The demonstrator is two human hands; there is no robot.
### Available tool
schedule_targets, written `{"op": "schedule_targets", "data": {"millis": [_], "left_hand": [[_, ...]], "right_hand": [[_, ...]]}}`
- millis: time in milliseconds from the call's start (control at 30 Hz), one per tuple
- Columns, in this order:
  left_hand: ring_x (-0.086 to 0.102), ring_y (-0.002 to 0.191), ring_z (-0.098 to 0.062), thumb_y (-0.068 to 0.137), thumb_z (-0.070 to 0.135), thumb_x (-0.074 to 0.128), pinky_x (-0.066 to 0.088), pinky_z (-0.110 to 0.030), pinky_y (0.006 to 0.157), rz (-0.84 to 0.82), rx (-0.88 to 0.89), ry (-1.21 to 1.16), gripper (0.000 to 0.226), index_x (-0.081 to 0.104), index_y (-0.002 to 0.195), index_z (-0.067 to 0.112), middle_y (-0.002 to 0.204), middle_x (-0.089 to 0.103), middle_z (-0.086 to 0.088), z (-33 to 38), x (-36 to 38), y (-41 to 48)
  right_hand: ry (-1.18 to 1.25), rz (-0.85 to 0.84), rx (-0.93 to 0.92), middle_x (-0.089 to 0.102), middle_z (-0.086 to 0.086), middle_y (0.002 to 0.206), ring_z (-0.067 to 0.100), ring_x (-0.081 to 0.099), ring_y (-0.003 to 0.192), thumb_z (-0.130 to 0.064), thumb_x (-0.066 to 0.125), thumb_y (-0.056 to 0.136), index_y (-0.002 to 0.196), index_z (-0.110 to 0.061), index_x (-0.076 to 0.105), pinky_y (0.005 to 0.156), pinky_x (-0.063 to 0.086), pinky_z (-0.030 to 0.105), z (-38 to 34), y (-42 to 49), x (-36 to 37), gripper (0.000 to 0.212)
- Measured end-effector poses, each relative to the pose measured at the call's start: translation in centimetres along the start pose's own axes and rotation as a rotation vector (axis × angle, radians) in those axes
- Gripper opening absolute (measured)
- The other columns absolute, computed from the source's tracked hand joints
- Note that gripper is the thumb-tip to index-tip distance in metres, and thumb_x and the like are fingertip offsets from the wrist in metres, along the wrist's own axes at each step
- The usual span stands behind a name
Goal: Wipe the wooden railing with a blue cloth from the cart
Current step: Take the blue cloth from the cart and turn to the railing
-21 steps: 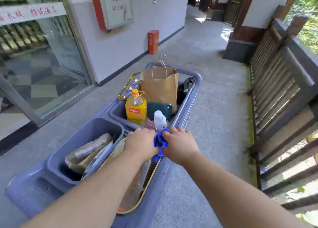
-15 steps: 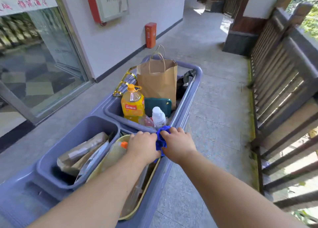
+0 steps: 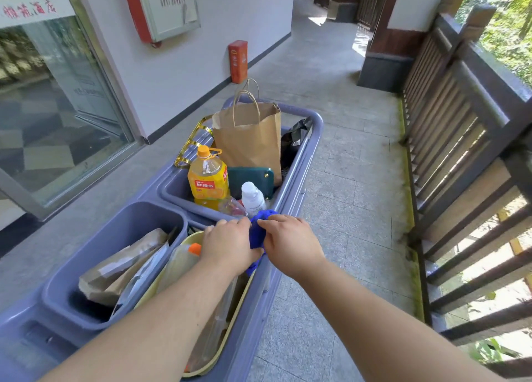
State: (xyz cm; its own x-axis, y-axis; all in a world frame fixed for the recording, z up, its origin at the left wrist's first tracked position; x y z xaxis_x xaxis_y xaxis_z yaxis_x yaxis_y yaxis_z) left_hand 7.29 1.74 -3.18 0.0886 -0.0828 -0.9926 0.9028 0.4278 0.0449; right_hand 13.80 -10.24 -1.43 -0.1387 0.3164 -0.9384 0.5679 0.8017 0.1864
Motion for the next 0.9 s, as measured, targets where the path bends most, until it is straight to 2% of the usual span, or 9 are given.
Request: {"op": "schedule_targets", "data": {"millis": [133,267,367,467,533,600,667,767,900], "left_hand": [[0.059,0.094,-0.026,0.074,0.06,0.058,0.04,-0.039,0.07,0.0,0.07,-0.129,0.044,0.05,0.104,0.03,0.096,0.066,0.004,1.3,-2.6,0.0],[0.061,0.083,-0.03,0.084,0.042,0.052,0.037,-0.036,0.063,0.065,0.183,-0.167,0.02,0.053,0.099,0.029,0.087,0.067,-0.001,4.5,-6.4,0.0],[0.058,0.081,-0.029,0.084,0.035,0.047,0.046,-0.038,0.069,0.067,0.236,-0.194,0.017,0.052,0.1,0.029,0.089,0.065,0.0,8.6,-9.7,0.4],[0.055,0.088,-0.03,0.083,0.03,0.039,0.046,-0.044,0.079,-0.064,0.302,-0.304,0.013,0.046,0.091,0.025,0.098,0.061,-0.004,14.1,-12.1,1.1],[0.053,0.08,-0.027,0.084,0.037,0.036,0.044,-0.044,0.071,-0.117,0.38,-0.36,0.011,0.038,0.082,0.026,0.092,0.059,-0.006,18.2,-13.3,1.1],[0.053,0.072,-0.02,0.082,0.059,0.043,0.037,-0.039,0.059,-0.107,0.464,-0.355,0.032,0.034,0.081,0.028,0.084,0.057,0.005,22.0,-14.5,0.7],[0.055,0.077,-0.021,0.076,0.068,0.055,0.039,-0.038,0.062,-0.085,0.565,-0.312,0.042,0.034,0.088,0.033,0.09,0.055,0.012,26.4,-15.5,0.2],[0.059,0.089,-0.03,0.086,0.046,0.056,0.047,-0.041,0.073,-0.087,0.696,-0.295,0.024,0.037,0.092,0.033,0.097,0.06,0.001,33.2,-16.6,-0.4],[0.058,0.083,-0.033,0.091,0.031,0.053,0.044,-0.04,0.066,-0.078,0.824,-0.317,0.012,0.041,0.09,0.029,0.085,0.062,-0.004,42.8,-18.1,-1.9]], "right_hand": [[0.031,0.163,-0.027,0.072,-0.003,0.098,0.026,0.065,0.092,-0.018,0.05,0.087,0.107,-0.02,0.073,0.079,0.046,0.041,-0.1,-1.7,-5.3,0.031],[-0.12,0.213,-0.016,0.074,-0.001,0.104,0.027,0.067,0.097,-0.018,0.056,0.086,0.115,-0.019,0.073,0.081,0.049,0.041,1.3,-3.8,-10.3,0.034],[-0.266,0.202,0.061,0.072,-0.002,0.101,0.027,0.067,0.097,-0.019,0.057,0.09,0.109,-0.021,0.072,0.081,0.043,0.039,3.6,-5.8,-14.2,0.024],[-0.328,0.213,0.174,0.067,0.0,0.1,0.027,0.06,0.097,-0.019,0.05,0.093,0.102,-0.019,0.07,0.082,0.039,0.037,5.9,-7.9,-18.3,0.022],[-0.297,0.263,0.269,0.063,0.005,0.103,0.03,0.054,0.099,-0.018,0.05,0.092,0.103,-0.015,0.068,0.086,0.042,0.039,7.8,-9.9,-21.6,0.021],[-0.225,0.305,0.353,0.061,0.007,0.105,0.031,0.051,0.102,-0.018,0.054,0.089,0.102,-0.013,0.063,0.089,0.044,0.043,9.7,-12.2,-24.6,0.017],[-0.164,0.319,0.427,0.062,0.007,0.1,0.031,0.053,0.098,-0.017,0.054,0.088,0.099,-0.014,0.055,0.084,0.045,0.046,11.8,-15.2,-27.3,0.012],[-0.063,0.329,0.624,0.057,0.001,0.077,0.032,0.055,0.074,-0.018,0.049,0.087,0.093,-0.023,0.04,0.059,0.041,0.043,15.7,-20.2,-30.0,0.012],[0.038,0.366,0.784,0.057,0.0,0.082,0.032,0.054,0.075,-0.019,0.053,0.084,0.11,-0.025,0.044,0.062,0.036,0.038,21.0,-27.8,-32.7,0.029]]}}
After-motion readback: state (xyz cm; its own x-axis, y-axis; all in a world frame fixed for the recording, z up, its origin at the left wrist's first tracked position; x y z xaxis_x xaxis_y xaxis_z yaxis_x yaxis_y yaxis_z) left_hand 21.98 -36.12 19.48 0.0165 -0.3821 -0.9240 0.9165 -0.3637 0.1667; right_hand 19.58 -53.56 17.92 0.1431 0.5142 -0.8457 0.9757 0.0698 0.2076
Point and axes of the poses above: each hand's wrist, its own y-axis towards the middle knuckle, its own x-axis out of the palm, z = x × y, the point moved 5 cm from there along y, towards the middle knuckle
